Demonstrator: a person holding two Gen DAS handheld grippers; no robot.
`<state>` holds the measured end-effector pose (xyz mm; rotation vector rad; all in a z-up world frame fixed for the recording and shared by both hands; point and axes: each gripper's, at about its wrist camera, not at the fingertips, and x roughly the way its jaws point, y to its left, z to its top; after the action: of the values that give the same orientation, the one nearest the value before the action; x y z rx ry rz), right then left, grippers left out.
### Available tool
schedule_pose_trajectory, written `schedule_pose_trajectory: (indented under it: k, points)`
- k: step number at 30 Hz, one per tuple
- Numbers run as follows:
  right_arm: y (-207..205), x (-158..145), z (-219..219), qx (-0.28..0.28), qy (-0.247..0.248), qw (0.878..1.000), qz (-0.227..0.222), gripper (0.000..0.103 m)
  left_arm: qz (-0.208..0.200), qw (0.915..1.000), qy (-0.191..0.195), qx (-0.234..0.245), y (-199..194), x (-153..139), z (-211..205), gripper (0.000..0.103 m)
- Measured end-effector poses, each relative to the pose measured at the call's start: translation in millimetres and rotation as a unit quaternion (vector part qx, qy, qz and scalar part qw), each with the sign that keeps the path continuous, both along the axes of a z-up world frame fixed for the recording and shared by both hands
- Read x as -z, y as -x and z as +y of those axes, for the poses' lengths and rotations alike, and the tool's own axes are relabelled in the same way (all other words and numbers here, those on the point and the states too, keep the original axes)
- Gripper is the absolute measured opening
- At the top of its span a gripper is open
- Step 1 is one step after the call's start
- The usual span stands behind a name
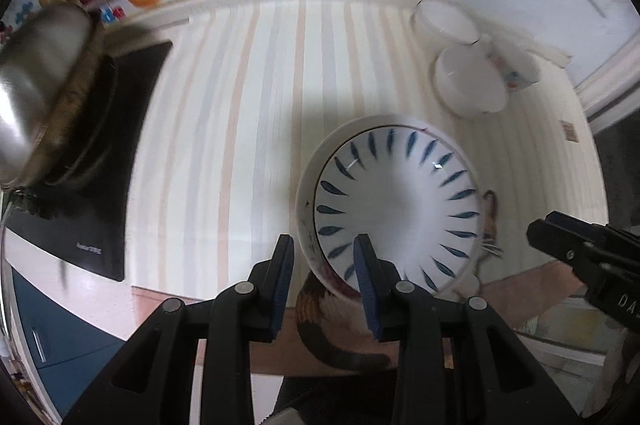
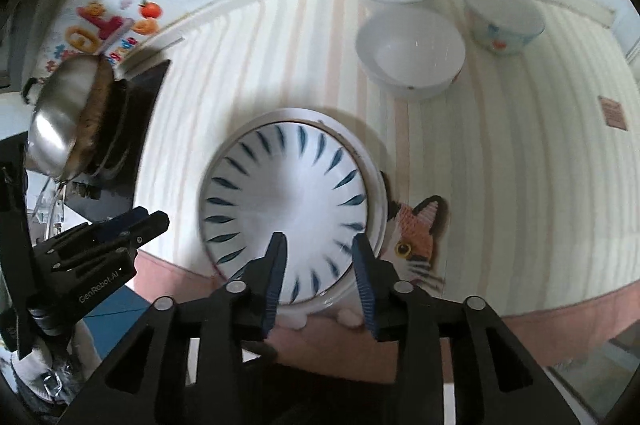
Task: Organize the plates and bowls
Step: 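Open both tools and lift them away from the plate stack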
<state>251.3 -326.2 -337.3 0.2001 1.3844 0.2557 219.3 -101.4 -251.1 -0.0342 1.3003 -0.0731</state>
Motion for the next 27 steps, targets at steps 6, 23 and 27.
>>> schedule_pose_trajectory:
  k: [6,23,27]
  points:
    - [47.9,-55.3,10.6,0.0,0.018,0.999,-0.051,0.065,-0.039,0.9991,0.01,0.007,42.8,-43.6,5.6,0.043]
    - [149.9,-147.8,15.4,0.027,0.045,0.989,-0.141,0.092,-0.114,0.9932,0.023,0.002,128.8,-106.7,5.4,0.095]
    - [168.8,-160.1,16.7,0.03,0.042,0.987,-0.149,0.093,-0.122,0.9923,0.021,0.002,140.3,-113.1,4.1,0.096]
